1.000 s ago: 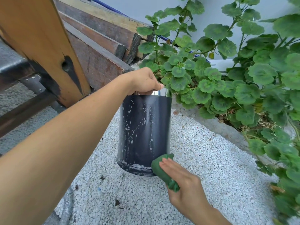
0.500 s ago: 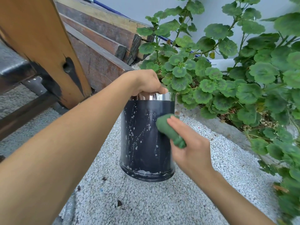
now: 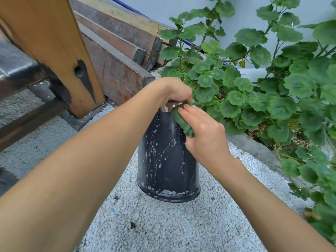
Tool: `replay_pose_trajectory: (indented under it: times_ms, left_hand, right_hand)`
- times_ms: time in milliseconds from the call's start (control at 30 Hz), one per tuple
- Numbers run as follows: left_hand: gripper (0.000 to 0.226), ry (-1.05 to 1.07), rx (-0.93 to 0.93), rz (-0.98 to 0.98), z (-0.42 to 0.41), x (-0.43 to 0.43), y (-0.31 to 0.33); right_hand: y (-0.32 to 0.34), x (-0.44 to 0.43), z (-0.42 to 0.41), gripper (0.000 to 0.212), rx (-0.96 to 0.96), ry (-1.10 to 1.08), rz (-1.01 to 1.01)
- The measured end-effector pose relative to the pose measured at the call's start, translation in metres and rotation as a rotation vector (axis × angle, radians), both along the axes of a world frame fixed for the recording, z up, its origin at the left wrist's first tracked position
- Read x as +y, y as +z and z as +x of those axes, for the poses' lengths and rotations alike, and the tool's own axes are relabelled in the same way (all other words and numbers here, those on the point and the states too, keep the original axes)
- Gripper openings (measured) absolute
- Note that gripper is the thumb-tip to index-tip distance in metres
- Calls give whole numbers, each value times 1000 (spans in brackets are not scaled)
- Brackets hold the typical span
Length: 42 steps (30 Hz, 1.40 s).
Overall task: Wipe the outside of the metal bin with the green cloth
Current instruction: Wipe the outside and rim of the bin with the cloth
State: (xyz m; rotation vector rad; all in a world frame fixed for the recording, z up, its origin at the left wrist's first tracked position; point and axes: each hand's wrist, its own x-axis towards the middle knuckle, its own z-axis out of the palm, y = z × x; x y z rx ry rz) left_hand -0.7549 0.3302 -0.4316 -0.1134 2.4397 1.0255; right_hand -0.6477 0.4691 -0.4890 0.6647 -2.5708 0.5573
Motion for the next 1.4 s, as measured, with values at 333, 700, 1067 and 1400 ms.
replay_pose_trajectory:
  times_ms: [333, 700, 1067, 1400]
  left_hand:
    - [31, 28, 36, -2, -2, -3, -3]
    - [31, -28, 15, -17, 0, -5, -2]
    - [28, -18, -19, 70, 4, -3, -4]
    - [60, 60, -100, 328, 12, -6, -3]
  right_hand:
    - [-28, 15, 57, 73, -144, 45, 67]
    - [-81, 51, 147, 74, -335, 138, 137]
    - [-28, 27, 98, 67, -241, 65, -96]
    - [35, -44, 18, 50, 16, -95, 304]
